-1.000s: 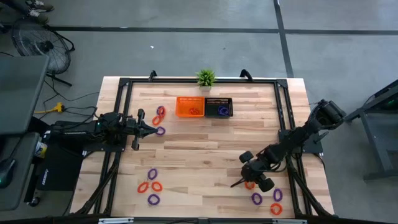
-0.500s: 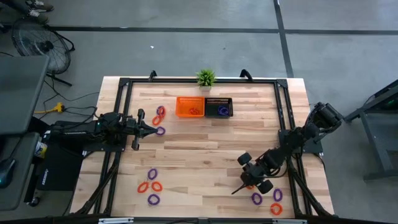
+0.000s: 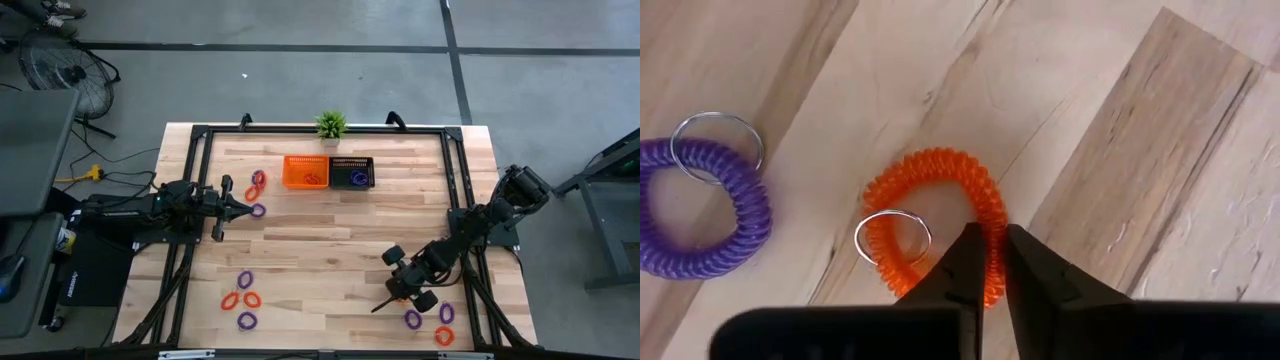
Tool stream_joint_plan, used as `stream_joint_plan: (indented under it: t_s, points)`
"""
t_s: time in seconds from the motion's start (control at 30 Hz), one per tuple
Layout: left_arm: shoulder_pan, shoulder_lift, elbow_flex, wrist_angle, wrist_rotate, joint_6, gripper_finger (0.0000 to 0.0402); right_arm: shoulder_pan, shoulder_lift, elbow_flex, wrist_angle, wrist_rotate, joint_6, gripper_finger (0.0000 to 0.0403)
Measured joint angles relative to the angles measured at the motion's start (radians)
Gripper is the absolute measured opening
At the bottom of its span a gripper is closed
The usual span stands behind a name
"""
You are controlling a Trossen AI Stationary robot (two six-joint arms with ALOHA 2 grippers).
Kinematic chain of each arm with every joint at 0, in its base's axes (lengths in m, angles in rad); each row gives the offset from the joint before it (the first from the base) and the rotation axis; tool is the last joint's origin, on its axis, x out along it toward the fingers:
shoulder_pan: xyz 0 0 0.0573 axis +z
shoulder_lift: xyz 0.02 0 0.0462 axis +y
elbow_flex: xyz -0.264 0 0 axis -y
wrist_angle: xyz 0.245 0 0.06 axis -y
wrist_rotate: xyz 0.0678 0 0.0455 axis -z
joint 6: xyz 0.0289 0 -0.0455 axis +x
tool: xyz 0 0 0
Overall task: Sort spring keychains into baskets
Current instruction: Put the orange spring keychain into the orange basket
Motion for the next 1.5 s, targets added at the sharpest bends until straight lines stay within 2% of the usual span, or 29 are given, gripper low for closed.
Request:
stream_joint_plan:
  t_s: [0.23, 0.5, 0.7, 0.97, 1.3, 1.5]
  points:
    - [0.0, 0.0, 0.0, 0.0, 0.0, 0.0, 0.0001, -0.049, -0.022, 0.068, -0.036, 0.028, 0.0, 0.0033]
    - [0.0, 0.0, 0.0, 0.0, -0.001, 0.0, 0.0001, -0.129, -0.028, 0.216, -0.1, 0.029, 0.0, 0.0022]
    - [0.0, 0.0, 0.0, 0.0, -0.001, 0.0, 0.0001, -0.231, -0.03, 0.368, -0.167, 0.04, -0.004, 0.0028]
    - [0.0, 0.0, 0.0, 0.0, 0.0, 0.0, 0.0001, -0.406, -0.021, 0.553, -0.212, 0.045, -0.1, 0.0028]
    - [0.0, 0.0, 0.0, 0.0, 0.0, 0.0, 0.0001, -0.614, 0.155, 0.784, -0.26, 0.045, -0.157, 0.003]
    - [0.0, 0.0, 0.0, 0.0, 0.001, 0.0, 0.0001, -0.714, 0.289, 0.929, -0.278, 0.071, -0.065, 0.0036]
